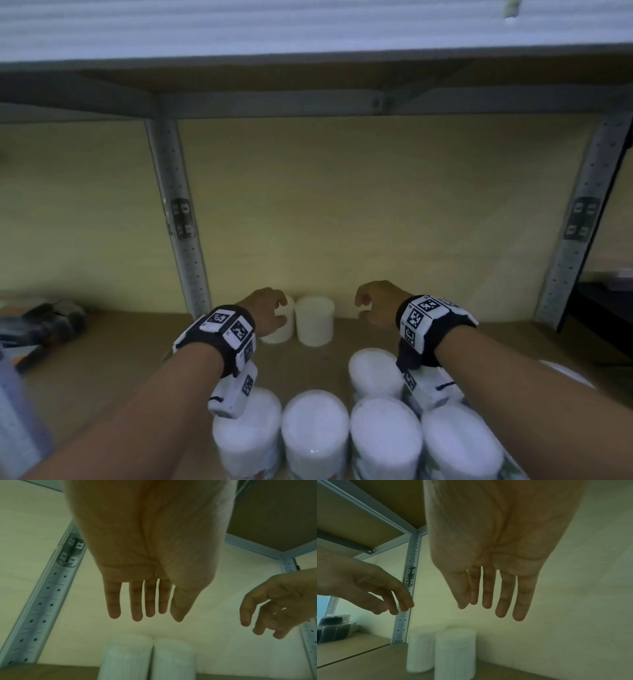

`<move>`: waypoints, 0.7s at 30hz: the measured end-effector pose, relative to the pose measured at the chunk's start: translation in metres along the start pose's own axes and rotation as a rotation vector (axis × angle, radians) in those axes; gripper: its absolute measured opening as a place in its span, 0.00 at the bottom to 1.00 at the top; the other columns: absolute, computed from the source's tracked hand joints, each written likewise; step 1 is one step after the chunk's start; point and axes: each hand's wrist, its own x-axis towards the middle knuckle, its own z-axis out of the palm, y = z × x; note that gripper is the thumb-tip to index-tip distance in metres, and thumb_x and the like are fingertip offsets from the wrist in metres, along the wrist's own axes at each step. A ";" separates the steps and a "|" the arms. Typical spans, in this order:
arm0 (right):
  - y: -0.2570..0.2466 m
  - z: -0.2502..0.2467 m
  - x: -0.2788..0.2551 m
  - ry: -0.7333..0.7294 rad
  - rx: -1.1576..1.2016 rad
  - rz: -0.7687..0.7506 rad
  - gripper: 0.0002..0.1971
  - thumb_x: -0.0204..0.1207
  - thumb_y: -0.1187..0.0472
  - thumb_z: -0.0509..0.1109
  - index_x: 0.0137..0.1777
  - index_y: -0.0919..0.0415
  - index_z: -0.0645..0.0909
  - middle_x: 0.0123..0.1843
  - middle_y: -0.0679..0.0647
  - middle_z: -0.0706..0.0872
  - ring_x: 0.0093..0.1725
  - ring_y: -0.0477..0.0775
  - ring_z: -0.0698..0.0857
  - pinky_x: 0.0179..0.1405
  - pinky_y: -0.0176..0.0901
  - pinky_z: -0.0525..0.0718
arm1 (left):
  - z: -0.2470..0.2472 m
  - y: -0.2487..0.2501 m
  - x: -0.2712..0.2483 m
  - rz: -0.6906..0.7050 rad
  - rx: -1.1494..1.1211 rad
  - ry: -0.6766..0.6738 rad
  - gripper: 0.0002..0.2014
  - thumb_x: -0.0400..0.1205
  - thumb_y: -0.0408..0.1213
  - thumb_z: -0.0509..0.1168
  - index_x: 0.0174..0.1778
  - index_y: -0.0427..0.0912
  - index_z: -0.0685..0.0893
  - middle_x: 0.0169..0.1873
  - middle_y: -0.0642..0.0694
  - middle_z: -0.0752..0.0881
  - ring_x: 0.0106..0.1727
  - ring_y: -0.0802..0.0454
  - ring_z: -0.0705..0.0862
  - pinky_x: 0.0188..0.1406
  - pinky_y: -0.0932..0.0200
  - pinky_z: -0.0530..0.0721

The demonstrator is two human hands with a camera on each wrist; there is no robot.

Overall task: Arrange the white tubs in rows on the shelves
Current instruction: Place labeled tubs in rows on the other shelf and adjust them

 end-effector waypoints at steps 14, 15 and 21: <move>-0.065 0.034 0.110 -0.102 -0.117 -0.038 0.23 0.81 0.54 0.66 0.70 0.68 0.77 0.71 0.61 0.78 0.68 0.61 0.80 0.66 0.48 0.79 | 0.007 -0.075 0.066 -0.048 -0.058 0.025 0.25 0.84 0.45 0.62 0.75 0.41 0.70 0.71 0.40 0.72 0.70 0.43 0.75 0.68 0.54 0.74; -0.067 0.036 0.115 -0.107 -0.120 -0.023 0.24 0.81 0.54 0.66 0.71 0.71 0.77 0.71 0.64 0.79 0.69 0.63 0.80 0.67 0.50 0.79 | 0.009 -0.075 0.071 -0.045 -0.064 0.023 0.25 0.83 0.46 0.63 0.76 0.42 0.69 0.72 0.40 0.71 0.70 0.43 0.75 0.68 0.54 0.74; -0.072 0.048 0.135 -0.192 -0.174 0.077 0.32 0.80 0.49 0.66 0.76 0.71 0.72 0.77 0.66 0.75 0.74 0.63 0.77 0.73 0.52 0.76 | 0.025 -0.071 0.094 -0.034 -0.054 -0.021 0.27 0.83 0.48 0.62 0.77 0.42 0.68 0.74 0.41 0.69 0.73 0.44 0.72 0.72 0.52 0.72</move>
